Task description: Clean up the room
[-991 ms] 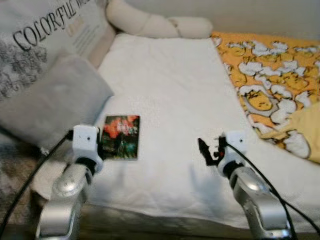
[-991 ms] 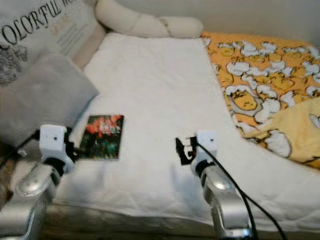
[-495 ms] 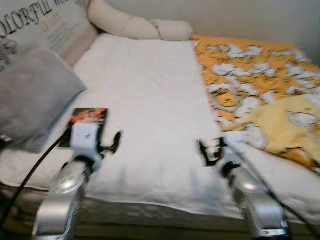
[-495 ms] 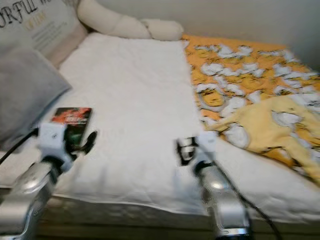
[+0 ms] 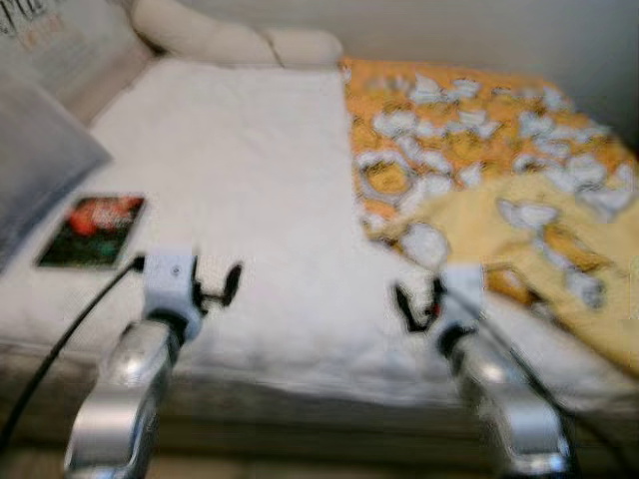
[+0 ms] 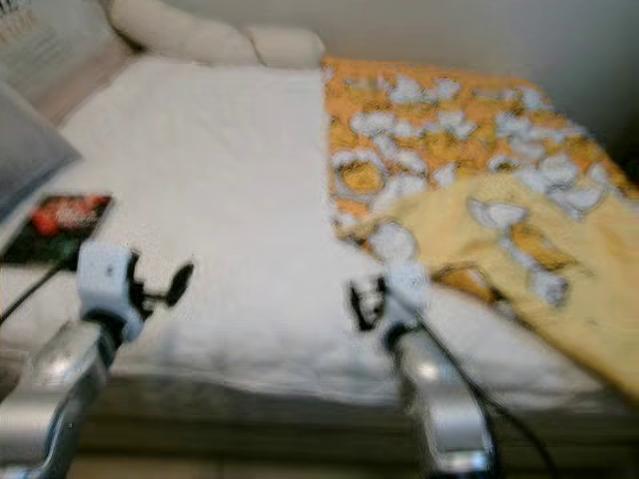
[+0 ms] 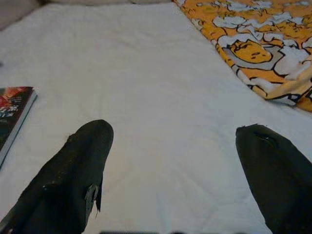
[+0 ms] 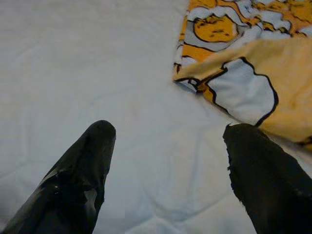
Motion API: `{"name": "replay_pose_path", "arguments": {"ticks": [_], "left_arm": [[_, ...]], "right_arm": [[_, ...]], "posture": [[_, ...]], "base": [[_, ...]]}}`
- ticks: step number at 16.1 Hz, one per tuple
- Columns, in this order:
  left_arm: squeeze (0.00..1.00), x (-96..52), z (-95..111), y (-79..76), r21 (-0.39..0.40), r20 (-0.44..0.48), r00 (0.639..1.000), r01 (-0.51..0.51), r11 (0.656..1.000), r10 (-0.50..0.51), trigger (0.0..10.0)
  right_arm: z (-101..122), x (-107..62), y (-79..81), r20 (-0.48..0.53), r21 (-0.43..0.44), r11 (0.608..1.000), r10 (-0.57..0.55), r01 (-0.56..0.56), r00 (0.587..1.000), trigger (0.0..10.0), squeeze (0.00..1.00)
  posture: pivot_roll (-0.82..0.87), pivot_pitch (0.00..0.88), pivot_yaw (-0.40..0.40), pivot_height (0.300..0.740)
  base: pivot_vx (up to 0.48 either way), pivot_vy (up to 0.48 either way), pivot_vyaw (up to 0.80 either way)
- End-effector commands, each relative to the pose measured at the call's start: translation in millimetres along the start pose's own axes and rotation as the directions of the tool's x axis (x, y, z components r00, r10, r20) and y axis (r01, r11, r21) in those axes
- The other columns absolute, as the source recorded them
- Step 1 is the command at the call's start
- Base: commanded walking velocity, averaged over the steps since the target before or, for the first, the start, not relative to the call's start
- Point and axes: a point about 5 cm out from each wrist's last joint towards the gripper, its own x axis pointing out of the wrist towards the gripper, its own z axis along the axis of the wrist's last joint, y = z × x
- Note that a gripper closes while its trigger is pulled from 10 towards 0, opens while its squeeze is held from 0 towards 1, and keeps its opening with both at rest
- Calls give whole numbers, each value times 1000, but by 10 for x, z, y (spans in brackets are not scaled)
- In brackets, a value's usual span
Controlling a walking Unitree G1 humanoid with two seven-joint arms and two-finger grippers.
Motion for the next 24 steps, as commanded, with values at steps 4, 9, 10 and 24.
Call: {"name": "replay_pose_path", "arguments": {"ticks": [4, 9, 10, 24], "left_arm": [[973, 15, 37, -43, 10, 12, 1000, 13, 1000, -13, 10000], [973, 23, 44, -49, 16, 13, 1000, 16, 1000, -16, 10000], [980, 27, 44, -54, 17, 13, 1000, 17, 1000, -17, 10000], [973, 34, 31, -62, 30, 4, 1000, 31, 999, -31, 10000]], "right_arm": [[63, -4, -76, 23, -17, 1000, -19, 19, 1000, 10000, 0], [80, 4, -89, 23, -54, 998, -14, 15, 1000, 10000, 0], [80, 7, -92, 22, -56, 998, -12, 13, 1000, 10000, 0], [51, 14, -105, 10, -37, 999, -21, 22, 1000, 10000, 0]], "posture": [[18, 0, -30, 740], [17, 0, -31, 740], [17, 0, -31, 740], [9, 0, -29, 740]], "base": [[0, -480, 0], [0, -480, 160], [0, -480, 800], [0, -480, 400]]}}
